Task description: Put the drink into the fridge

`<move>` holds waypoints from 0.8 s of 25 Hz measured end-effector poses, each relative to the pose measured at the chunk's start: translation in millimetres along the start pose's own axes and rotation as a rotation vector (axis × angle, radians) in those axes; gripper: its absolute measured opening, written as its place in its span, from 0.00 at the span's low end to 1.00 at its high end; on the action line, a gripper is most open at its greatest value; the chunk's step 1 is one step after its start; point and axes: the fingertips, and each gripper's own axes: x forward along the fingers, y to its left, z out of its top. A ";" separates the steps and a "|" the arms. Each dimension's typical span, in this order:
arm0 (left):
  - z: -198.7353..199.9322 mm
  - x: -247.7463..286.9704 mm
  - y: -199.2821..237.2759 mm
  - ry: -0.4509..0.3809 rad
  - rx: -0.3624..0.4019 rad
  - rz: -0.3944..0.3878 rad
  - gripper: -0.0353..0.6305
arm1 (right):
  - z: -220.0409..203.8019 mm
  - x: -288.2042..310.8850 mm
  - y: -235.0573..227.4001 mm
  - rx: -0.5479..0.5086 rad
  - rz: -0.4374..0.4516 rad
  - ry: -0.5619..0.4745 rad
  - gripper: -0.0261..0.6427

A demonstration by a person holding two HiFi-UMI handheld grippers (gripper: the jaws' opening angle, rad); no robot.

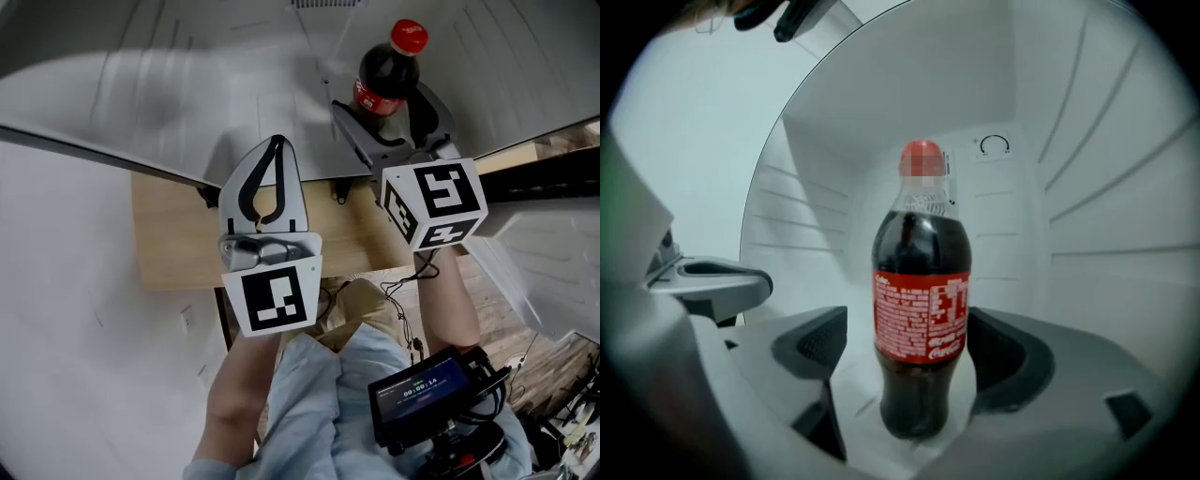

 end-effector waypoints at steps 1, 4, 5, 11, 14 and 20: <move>-1.1 -0.1 0.4 0.003 0.001 -0.001 0.07 | -3.0 1.1 -0.1 0.002 0.000 0.005 0.65; -5.8 -1.2 -3.1 0.016 0.007 -0.008 0.07 | -16.1 8.1 -4.5 -0.008 -0.003 0.031 0.67; -7.3 -1.9 -5.1 0.020 0.006 -0.010 0.07 | -20.8 10.6 -7.4 -0.008 -0.007 0.039 0.67; -7.7 -2.1 -6.8 0.018 0.004 -0.009 0.07 | -18.5 8.5 -15.1 0.011 -0.033 0.023 0.70; -9.3 -1.2 -2.2 0.027 0.005 -0.006 0.07 | -18.9 8.1 -10.7 0.018 -0.031 0.024 0.70; -16.4 -1.5 -2.8 0.030 0.007 -0.005 0.07 | -35.6 -1.7 0.1 0.051 -0.026 0.037 0.69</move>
